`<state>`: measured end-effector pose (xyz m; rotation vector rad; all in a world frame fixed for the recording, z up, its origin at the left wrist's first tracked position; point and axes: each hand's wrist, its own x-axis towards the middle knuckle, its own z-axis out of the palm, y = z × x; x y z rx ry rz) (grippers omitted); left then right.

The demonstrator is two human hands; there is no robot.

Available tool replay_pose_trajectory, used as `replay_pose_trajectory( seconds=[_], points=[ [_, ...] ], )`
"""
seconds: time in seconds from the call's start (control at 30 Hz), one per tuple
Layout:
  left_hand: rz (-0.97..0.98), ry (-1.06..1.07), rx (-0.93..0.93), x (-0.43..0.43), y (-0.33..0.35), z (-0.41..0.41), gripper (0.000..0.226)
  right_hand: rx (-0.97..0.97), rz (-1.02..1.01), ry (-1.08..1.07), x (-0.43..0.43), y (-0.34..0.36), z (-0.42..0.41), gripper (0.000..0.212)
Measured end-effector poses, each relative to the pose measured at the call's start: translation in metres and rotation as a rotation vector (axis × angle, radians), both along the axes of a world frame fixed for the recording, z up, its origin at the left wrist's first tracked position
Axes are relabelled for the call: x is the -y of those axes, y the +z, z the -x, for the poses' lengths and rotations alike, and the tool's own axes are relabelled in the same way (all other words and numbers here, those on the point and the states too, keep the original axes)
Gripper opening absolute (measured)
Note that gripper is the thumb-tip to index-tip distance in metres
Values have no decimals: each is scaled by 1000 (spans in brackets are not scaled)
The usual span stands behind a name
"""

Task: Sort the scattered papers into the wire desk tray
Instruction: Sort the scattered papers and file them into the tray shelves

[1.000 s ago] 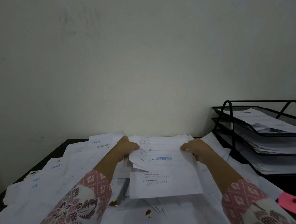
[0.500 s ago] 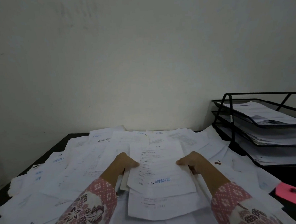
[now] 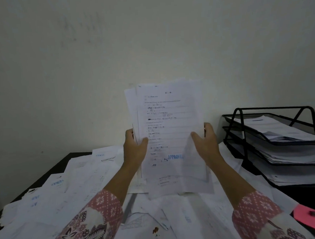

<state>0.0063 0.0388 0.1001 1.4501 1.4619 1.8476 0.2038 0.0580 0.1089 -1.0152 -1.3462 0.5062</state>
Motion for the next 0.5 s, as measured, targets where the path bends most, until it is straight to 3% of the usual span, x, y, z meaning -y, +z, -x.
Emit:
replay_pose_trajectory(
  seconds=[0.2,0.37,0.5],
  points=[
    [-49,-56,32,3,1,-10,36,-55,-15,-11,1,0,-3,22],
    [1,-75,-19,1,-12,-16,22,-2,48,-4,0,-5,-6,12],
    [38,-57,-54,1,-15,-18,21,53,153,70,2,-9,-9,24]
  ],
)
